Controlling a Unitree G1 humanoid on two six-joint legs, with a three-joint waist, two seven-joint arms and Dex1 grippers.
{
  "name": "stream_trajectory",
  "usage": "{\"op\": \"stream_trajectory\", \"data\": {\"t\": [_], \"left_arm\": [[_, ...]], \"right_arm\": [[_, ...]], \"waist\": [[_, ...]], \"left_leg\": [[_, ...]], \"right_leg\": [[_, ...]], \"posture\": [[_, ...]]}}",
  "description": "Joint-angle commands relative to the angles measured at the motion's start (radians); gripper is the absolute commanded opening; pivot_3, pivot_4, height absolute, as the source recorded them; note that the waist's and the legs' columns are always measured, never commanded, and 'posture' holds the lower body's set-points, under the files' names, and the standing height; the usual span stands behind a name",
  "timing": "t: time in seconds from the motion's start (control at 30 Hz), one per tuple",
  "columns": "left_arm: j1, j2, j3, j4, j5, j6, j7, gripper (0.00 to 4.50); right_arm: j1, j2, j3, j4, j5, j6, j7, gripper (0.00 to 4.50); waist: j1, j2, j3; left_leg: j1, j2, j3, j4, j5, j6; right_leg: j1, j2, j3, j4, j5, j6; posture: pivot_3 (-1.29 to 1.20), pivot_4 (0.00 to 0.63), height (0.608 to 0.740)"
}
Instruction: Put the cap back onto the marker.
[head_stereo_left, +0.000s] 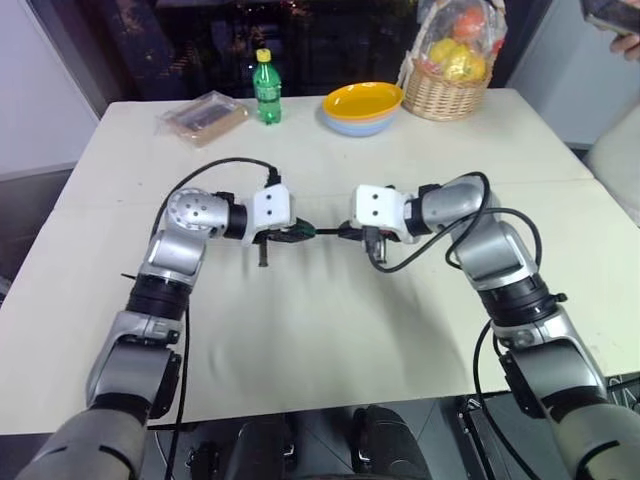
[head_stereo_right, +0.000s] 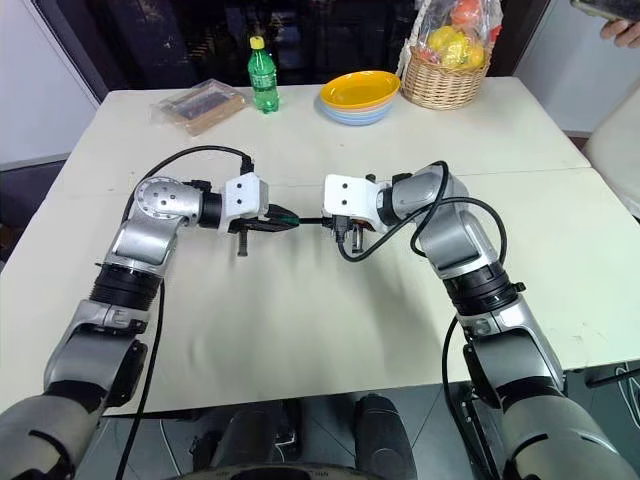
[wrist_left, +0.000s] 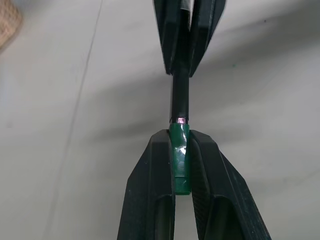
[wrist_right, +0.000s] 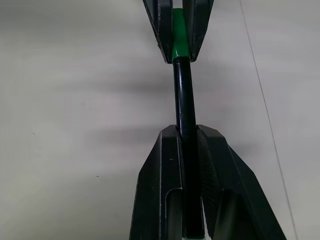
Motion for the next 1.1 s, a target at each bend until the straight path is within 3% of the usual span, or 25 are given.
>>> {"op": "stream_trajectory", "data": {"t": [0.03, 0.17, 0.3, 0.6, 1.1], "left_arm": [[-0.081, -0.116, -0.061, -0.068, -0.077, -0.063, 0.025, 0.0], [-0.082, -0.105, -0.076, -0.039, -0.025, -0.213, 0.061, 0.0], [-0.076, -0.103, -0.063, -0.031, -0.023, -0.248, 0.081, 0.0], [-0.073, -0.125, -0.022, -0.126, -0.143, 0.033, 0.046, 0.0], [-0.098, -0.109, -0.096, -0.071, 0.0, -0.219, 0.042, 0.0]], "right_arm": [[-0.078, 0.129, 0.082, -0.092, 0.089, -0.086, -0.002, 0.08], [-0.068, 0.133, 0.068, -0.092, 0.097, -0.061, -0.006, 0.08], [-0.055, 0.132, 0.045, -0.111, 0.117, -0.013, -0.005, 0.08], [-0.042, 0.109, 0.04, -0.119, 0.098, -0.033, -0.004, 0.08], [-0.047, 0.108, 0.067, -0.068, 0.047, -0.11, -0.005, 0.08]], "waist": [[-0.001, 0.0, 0.0], [-0.001, 0.0, 0.0], [-0.001, 0.0, 0.0], [-0.001, 0.0, 0.0], [-0.001, 0.0, 0.0]], "left_leg": [[0.0, 0.0, 0.0, 0.0, 0.0, 0.0], [0.0, 0.0, 0.0, 0.0, 0.0, 0.0], [0.0, 0.0, 0.0, 0.0, 0.0, 0.0], [-0.001, 0.0, 0.001, 0.0, 0.0, 0.0], [-0.001, 0.0, 0.002, 0.0, 0.0, 0.0]], "right_leg": [[0.0, 0.0, 0.0, 0.0, 0.0, 0.0], [-0.001, 0.0, 0.001, 0.003, 0.0, 0.0], [-0.003, 0.0, 0.001, 0.004, 0.0, 0.0], [-0.004, 0.0, 0.002, 0.006, -0.001, 0.001], [-0.005, 0.0, 0.002, 0.006, -0.001, 0.001]], "posture": [[0.0, 0.15, 0.74], [0.0, 0.15, 0.74], [0.0, 0.15, 0.74], [0.0, 0.15, 0.74], [0.0, 0.15, 0.74]]}}
